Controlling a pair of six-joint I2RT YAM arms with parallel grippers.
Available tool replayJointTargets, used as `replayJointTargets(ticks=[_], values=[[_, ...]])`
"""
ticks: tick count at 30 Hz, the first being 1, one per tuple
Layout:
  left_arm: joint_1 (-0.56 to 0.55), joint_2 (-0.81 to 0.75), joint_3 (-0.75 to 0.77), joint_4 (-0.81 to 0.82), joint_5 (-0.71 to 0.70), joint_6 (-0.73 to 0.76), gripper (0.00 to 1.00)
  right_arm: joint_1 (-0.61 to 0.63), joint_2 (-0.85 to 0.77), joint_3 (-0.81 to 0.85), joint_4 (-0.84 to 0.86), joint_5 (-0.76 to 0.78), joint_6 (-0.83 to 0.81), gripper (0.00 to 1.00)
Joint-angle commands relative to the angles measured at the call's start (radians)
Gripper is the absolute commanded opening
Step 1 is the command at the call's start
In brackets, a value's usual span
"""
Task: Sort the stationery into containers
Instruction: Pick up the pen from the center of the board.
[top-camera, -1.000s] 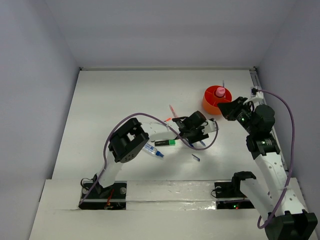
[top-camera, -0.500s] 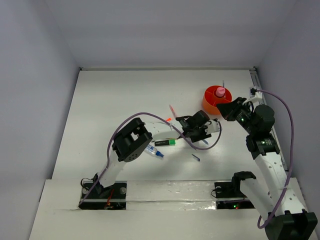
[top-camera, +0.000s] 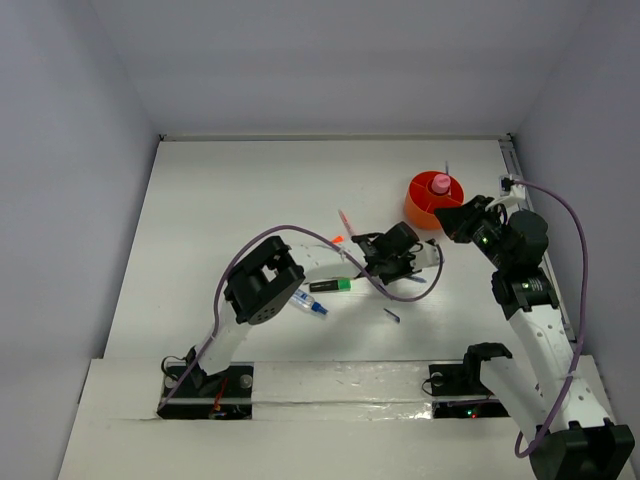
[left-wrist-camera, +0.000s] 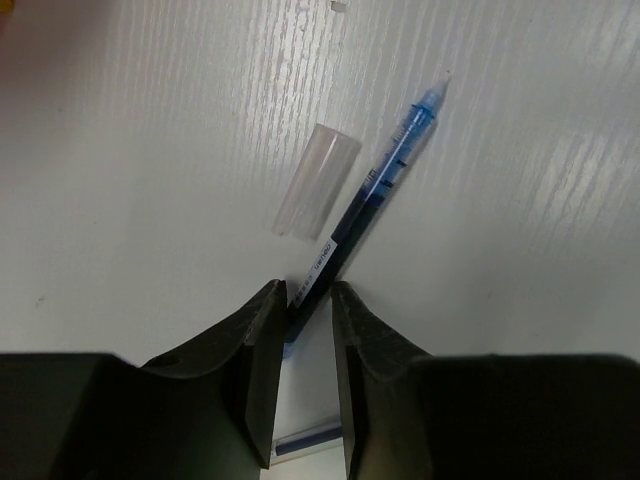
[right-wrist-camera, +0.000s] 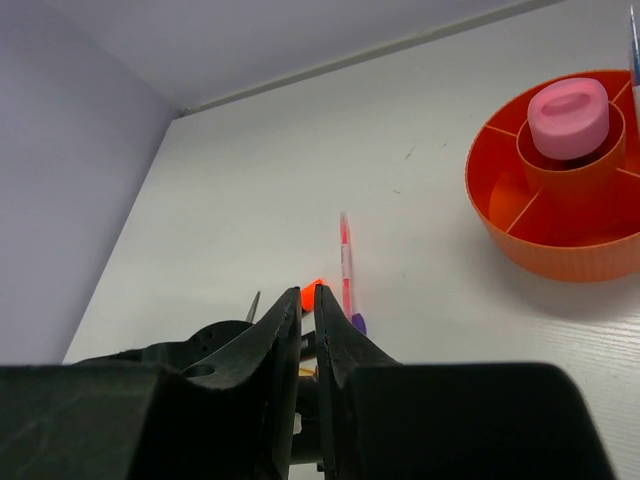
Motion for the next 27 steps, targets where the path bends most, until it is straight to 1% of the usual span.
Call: replayJointTargets(ticks=[1,2,3,4,10,14,18,19,23,27], values=[[-0.012,0.018,-0.046,-0.096,0.014,-0.019,0.22,0.004,-0.002,0.002,0.021,0.022,-0.015,0.17],[-0.021,0.020,-0.046,-0.107,0.014,-0.027,0.22,0.004,0.001,0.003,0.021,0.020,-0.015,0.17],[-0.021,0.019,-0.050,-0.110,0.015,-0.030,0.19,0.004,0.003,0.003,0.019,0.019,-0.014,0.17],[-0.021,0.015,-0.055,-0.111,0.017,-0.031,0.18,0.004,0.003,0.003,0.019,0.019,-0.014,0.17],[-0.061,-0.001,-0.089,-0.137,0.023,-0.056,0.13,0.004,0.005,0.002,0.019,0.026,-0.015,0.18],[-0.061,-0.015,-0.101,-0.144,0.049,-0.070,0.10,0.004,0.003,-0.002,0.023,0.029,-0.015,0.19],[-0.070,-0.049,-0.125,-0.122,0.061,-0.091,0.00,0.004,0.005,-0.003,0.013,0.045,-0.024,0.19],[-0.070,-0.063,-0.142,-0.113,0.063,-0.097,0.00,0.004,0.005,-0.002,0.010,0.052,-0.026,0.19],[-0.070,-0.162,-0.196,-0.052,0.081,-0.123,0.00,0.004,0.001,0.006,-0.007,0.060,-0.034,0.12],[-0.070,-0.208,-0.213,-0.021,0.072,-0.140,0.00,0.004,-0.011,0.018,-0.022,0.069,-0.035,0.11]])
